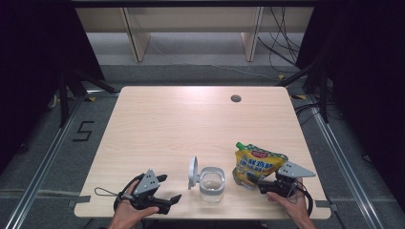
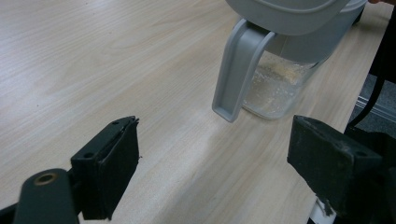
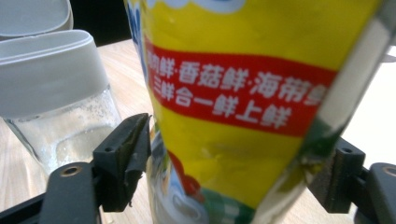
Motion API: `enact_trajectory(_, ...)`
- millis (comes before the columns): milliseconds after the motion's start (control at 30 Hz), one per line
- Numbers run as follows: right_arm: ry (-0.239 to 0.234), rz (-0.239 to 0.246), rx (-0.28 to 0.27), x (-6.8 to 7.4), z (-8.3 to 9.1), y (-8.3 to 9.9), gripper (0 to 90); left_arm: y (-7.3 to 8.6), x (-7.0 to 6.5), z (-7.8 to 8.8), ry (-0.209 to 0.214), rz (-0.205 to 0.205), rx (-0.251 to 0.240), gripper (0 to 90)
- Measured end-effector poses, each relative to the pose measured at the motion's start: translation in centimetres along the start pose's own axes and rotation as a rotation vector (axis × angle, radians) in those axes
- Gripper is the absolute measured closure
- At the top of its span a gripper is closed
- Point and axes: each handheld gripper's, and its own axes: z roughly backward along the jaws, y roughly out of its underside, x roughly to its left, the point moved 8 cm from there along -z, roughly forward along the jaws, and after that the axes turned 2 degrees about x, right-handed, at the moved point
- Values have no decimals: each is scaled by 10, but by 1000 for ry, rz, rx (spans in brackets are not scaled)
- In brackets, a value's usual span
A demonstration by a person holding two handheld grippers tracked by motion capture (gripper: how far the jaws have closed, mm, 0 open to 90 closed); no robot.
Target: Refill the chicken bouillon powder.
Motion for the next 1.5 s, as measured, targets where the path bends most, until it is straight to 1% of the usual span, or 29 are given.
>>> enact_trajectory(33,-1,-9,-7,1,-1,0,266,0,0,0,0,1,-1,159)
enact_trajectory(67,10,42,-40,-4,-3,-4,272,0,1,0,-5,1,-3,159)
enact_trajectory(100,-16,0,-14,0,-3,-2,277,0,0,0,-3,3,-6,159)
enact_trajectory(267,5,17,-48,-2,-7,-5,323,0,-1,-1,0,5,-2,159)
enact_trajectory(367,-5,69,-54,-4,-10,-7,362,1,-1,0,-2,-5,6,159)
enact_trajectory(567,-10,59,-60,-3,-8,-8,421,1,-1,-1,-1,-11,8,158)
enact_trajectory(600,-24,39,-83,-1,-8,-10,438,1,-1,-1,-2,-11,7,158)
enact_trajectory(633,-27,19,-62,2,-7,-8,460,1,-1,-1,-2,-11,8,159)
enact_trajectory(667,-13,51,-67,1,-7,-9,485,1,-1,-1,-4,-9,8,159)
enact_trajectory(700,-24,36,-49,3,-6,-9,518,0,-1,-1,-6,-5,2,158)
enact_trajectory(733,-27,84,-76,2,-7,-12,534,1,-1,-1,-8,-9,5,159)
enact_trajectory(767,-25,46,-60,6,-7,-10,540,1,-1,-1,-3,-10,9,158)
enact_trajectory(833,-40,53,-47,8,-7,-11,547,1,-1,-1,-5,-11,9,159)
enact_trajectory(867,-35,85,-54,5,-7,-12,550,1,-1,-1,-4,-9,8,159)
enact_trajectory(933,-17,83,-50,5,-7,-12,555,1,-1,-1,-3,-8,6,158)
enact_trajectory(967,-18,116,-84,4,-8,-15,558,1,-1,-1,-5,-14,10,159)
enact_trajectory(1000,-4,66,-61,6,-7,-14,562,1,-1,-1,-5,-12,9,158)
enact_trajectory(1033,4,87,-63,6,-6,-15,566,1,0,0,-5,-14,12,158)
enact_trajectory(1067,-22,63,-69,10,-6,-16,570,0,0,-1,-5,-14,5,158)
enact_trajectory(1100,4,115,-89,5,-5,-19,575,1,-1,0,0,-7,8,159)
enact_trajectory(1167,-8,67,-92,7,-2,-21,591,0,0,0,-5,-9,7,159)
enact_trajectory(1200,12,99,-85,3,0,-22,595,0,0,0,-6,-4,6,159)
enact_trajectory(1233,-23,58,-68,7,2,-21,598,0,0,-1,-7,-1,-4,158)
enact_trajectory(1267,10,112,-78,3,3,-23,599,0,0,0,-9,-4,5,159)
enact_trajectory(1300,-11,59,-64,7,4,-22,600,0,0,0,-10,-5,7,159)
enact_trajectory(1367,22,102,-68,5,6,-23,600,0,0,1,-9,-11,11,159)
enact_trajectory(1400,2,96,-43,8,6,-22,601,0,1,1,-13,-21,15,159)
enact_trajectory(1433,16,136,-53,7,8,-24,601,-1,-1,1,-5,-3,0,159)
enact_trajectory(1500,29,145,-66,11,11,-29,601,-1,1,1,-12,-15,0,159)
